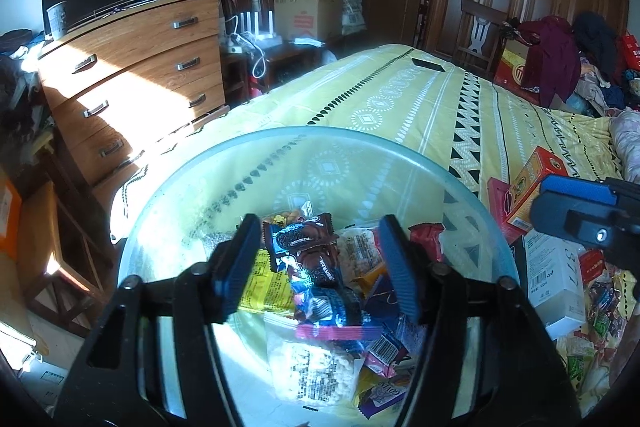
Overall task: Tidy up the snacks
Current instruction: 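Open both tools to drop the two packets into the bowl, then move both tools back toward the snack pile on the bed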
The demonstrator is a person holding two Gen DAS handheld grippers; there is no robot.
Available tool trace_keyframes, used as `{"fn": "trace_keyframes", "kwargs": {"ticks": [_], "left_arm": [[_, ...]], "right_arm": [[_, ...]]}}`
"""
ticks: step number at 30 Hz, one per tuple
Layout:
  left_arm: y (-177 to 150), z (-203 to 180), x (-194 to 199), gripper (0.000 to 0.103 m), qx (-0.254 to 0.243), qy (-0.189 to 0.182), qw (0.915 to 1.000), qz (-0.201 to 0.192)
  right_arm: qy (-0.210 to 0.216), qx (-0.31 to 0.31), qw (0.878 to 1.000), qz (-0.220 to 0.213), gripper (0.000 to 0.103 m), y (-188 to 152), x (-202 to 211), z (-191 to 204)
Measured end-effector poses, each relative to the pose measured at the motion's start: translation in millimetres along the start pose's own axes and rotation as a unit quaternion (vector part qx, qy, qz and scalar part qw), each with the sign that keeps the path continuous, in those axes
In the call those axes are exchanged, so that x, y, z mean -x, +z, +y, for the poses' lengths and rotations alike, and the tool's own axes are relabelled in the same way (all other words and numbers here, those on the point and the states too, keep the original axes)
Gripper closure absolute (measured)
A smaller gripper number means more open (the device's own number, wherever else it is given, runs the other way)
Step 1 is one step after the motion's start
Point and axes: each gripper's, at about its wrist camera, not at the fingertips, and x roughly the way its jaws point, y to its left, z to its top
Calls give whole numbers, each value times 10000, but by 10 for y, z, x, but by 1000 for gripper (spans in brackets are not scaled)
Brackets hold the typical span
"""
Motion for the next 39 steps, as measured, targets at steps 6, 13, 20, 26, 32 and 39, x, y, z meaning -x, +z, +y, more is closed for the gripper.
{"fn": "trace_keyframes", "kwargs": {"ticks": [6,13,20,26,32,39], "left_arm": [[29,-59,104,22,8,91,9999,-94],[33,-417,543,10,-149,-146,9977,-644],[-201,-1205,1099,0,-531,-768,9865,-1344],[-816,-2328,915,0,-1530,-1935,9686,-326],[-1559,-3177,355,0,-2308,-2326,9409,853],[-1910,-3455,-394,0,-2365,-1516,9507,1316]], "right_arm": [[-130,42,9997,-191,37,-72,218,-2],[-653,98,9942,-848,36,-452,937,-70],[-1822,-123,9730,-1409,6,-1353,2040,-403],[-2962,-1245,9398,-1166,1,-2401,2905,-1229],[-3517,-2436,9016,-642,1,-3553,3230,-1950],[-3773,-3661,8502,-277,1,-4561,3304,-2725]]}}
